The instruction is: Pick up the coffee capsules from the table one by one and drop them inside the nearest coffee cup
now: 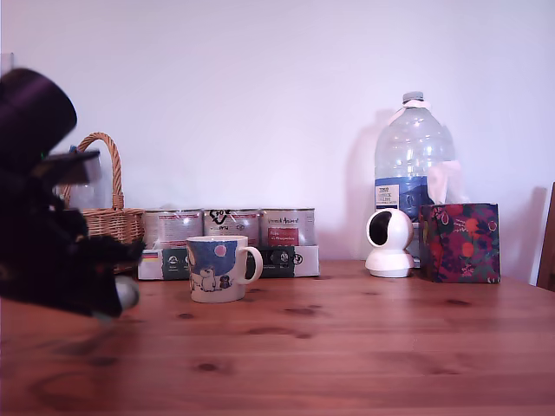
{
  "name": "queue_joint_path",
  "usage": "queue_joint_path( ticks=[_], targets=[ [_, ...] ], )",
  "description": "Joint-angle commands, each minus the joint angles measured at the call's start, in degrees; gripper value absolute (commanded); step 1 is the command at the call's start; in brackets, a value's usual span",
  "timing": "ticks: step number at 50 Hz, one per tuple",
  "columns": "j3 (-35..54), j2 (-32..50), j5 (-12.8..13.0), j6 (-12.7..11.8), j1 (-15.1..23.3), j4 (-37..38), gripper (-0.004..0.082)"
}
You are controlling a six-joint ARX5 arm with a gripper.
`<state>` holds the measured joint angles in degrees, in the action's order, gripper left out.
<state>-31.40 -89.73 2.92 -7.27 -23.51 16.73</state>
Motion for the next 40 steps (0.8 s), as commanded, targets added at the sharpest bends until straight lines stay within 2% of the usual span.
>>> queue_joint_path(
  ticks=[1, 10, 29, 40],
  targets=[
    [0.2, 3.8, -0.7, 1.5, 0.1, 0.5, 0.0161],
    [0.2, 10.4, -2.9, 4.8, 0.1, -1.3, 0.0161],
    [0.2, 18.6, -3.0, 4.8, 0.1, -4.4, 0.0161],
    [-0.2, 18.7, -7.1, 4.8, 0.1, -4.9, 0.0163]
  ],
)
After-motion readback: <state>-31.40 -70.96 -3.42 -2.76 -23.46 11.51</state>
